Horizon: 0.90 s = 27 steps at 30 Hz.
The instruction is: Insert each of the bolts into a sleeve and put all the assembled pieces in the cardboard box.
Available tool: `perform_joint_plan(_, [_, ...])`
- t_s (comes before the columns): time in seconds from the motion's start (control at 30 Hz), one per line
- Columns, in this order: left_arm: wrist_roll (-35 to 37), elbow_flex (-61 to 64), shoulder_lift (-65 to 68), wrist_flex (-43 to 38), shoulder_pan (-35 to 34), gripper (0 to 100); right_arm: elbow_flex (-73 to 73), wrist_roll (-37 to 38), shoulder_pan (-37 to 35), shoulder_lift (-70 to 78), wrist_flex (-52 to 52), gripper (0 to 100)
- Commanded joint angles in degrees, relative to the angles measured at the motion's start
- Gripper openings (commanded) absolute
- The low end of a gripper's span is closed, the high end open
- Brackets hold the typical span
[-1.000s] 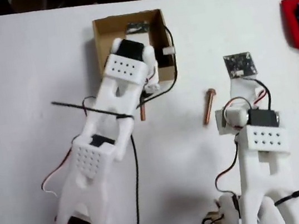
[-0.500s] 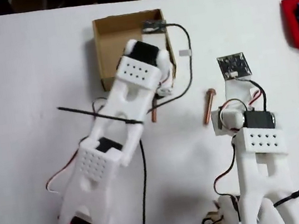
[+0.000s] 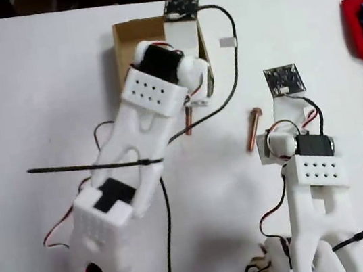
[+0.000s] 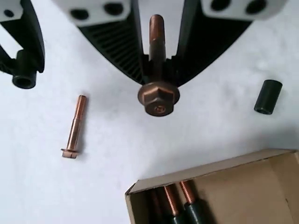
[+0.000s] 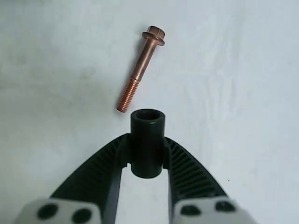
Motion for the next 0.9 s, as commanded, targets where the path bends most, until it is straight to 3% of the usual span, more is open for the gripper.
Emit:
perform_joint_plan(0.0, [0.0, 6.8, -9.4, 0.4, 0.0, 2, -0.4, -0.1, -0.4, -2.2, -0.7, 2.0])
perform_joint_plan(0.2, [0.0, 20.8, -22.5, -9.0, -0.6, 2, -0.4, -0.1, -0.6, -2.2, -0.7, 2.0])
perform_joint_plan(0.47, [0.1, 49.7, -39.0, -32.7, -0.5, 2, 0.3, -0.1, -0.5, -5.1, -3.2, 2.0])
perform_joint_plan(0.63, [0.1, 63.8, -48.5, -45.2, -0.4, 2, 8.3, -0.1, -1.5, -15.5, -13.8, 2.0])
perform_joint_plan(0.87, [-0.3, 78.8, -61.2, -63.7, -0.6, 2, 29.2, -0.1, -9.5, -36.0, -28.3, 2.0])
